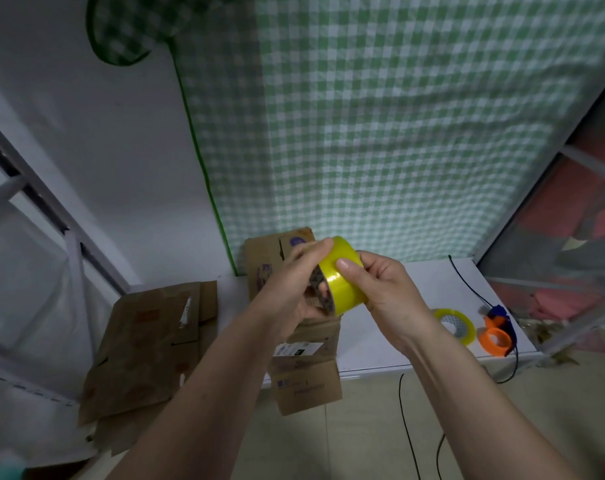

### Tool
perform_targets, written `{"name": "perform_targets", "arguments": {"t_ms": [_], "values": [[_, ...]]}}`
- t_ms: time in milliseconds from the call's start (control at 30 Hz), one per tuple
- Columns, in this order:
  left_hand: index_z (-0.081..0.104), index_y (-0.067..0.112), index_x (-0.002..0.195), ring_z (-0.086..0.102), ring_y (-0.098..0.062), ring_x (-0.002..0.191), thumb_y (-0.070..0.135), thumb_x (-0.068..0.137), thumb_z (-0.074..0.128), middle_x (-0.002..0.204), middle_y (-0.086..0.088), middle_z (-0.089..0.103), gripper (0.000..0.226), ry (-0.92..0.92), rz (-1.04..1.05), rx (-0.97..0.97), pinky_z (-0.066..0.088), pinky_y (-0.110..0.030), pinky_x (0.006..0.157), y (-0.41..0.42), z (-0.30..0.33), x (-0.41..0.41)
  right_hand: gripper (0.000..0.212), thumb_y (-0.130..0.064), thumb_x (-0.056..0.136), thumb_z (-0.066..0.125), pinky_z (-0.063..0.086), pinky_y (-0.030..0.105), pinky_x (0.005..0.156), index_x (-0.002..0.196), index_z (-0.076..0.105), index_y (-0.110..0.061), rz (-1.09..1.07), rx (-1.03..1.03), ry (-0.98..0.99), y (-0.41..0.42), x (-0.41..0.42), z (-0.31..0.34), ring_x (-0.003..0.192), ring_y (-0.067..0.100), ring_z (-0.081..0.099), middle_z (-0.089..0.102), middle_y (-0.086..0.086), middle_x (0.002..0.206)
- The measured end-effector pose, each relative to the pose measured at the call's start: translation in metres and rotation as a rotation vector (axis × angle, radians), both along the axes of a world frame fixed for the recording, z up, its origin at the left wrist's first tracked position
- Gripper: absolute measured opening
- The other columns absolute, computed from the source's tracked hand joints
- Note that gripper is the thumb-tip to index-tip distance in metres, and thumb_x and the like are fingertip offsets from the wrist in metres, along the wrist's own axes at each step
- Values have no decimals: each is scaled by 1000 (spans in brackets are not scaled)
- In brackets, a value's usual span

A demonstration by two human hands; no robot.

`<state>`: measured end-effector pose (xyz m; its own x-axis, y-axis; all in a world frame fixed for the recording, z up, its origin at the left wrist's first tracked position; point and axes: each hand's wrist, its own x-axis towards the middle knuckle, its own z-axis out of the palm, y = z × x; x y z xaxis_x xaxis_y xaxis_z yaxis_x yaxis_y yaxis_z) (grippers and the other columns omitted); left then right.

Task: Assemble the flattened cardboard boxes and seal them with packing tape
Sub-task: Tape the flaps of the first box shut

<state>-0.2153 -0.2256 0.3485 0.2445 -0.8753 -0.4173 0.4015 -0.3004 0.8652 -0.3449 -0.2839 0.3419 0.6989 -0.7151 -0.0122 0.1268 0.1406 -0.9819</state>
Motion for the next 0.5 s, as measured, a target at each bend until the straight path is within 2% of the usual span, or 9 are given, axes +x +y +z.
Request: {"name": "perform_targets", "arguments": {"t_ms": [67, 100, 167, 200, 400, 500], "values": [[58, 10, 122, 64, -27, 87, 50, 87, 59, 79, -6, 64, 53, 103, 49, 44, 54, -56, 84, -3, 1, 0, 26, -20, 81, 62, 53, 24, 66, 100, 66, -1, 28, -29, -10, -1, 0, 4, 75, 17, 69, 73, 10, 82], [59, 8, 121, 65, -29, 91, 52, 88, 57, 82, -8, 68, 54, 190, 51, 58, 54, -54, 84, -3, 3, 1, 23, -17, 80, 62, 52, 21, 64, 97, 67, -3, 35, -48, -16, -2, -1, 6, 73, 13, 69, 73, 6, 80], [60, 10, 121, 65, -32, 98, 55, 90, 51, 106, -15, 69, 56, 313, 46, 69, 54, -50, 80, -3, 7, 2, 16, -16, 77, 63, 50, 16, 62, 89, 67, -6, 40, -80, -30, -6, -2, 8, 68, 7, 66, 72, -1, 73], [60, 11, 121, 65, -32, 98, 56, 91, 49, 111, -16, 67, 56, 345, 51, 68, 54, -48, 77, -3, 9, 2, 14, -17, 77, 63, 49, 16, 63, 86, 67, -7, 42, -86, -36, -7, -2, 9, 67, 6, 66, 71, -2, 73], [62, 10, 119, 64, -30, 91, 56, 91, 49, 107, -17, 67, 56, 467, 65, 66, 55, -44, 70, -2, 13, 4, 21, -13, 81, 66, 51, 22, 78, 101, 69, -5, 129, -81, -35, -21, -5, 3, 87, 18, 67, 73, 9, 92], [60, 8, 122, 63, -32, 95, 54, 90, 52, 114, -20, 65, 58, 578, 57, 65, 56, -43, 72, -1, 14, 6, 21, -12, 77, 66, 52, 22, 77, 96, 72, -8, 126, -63, -37, -26, -4, 2, 85, 18, 67, 73, 9, 90]]}}
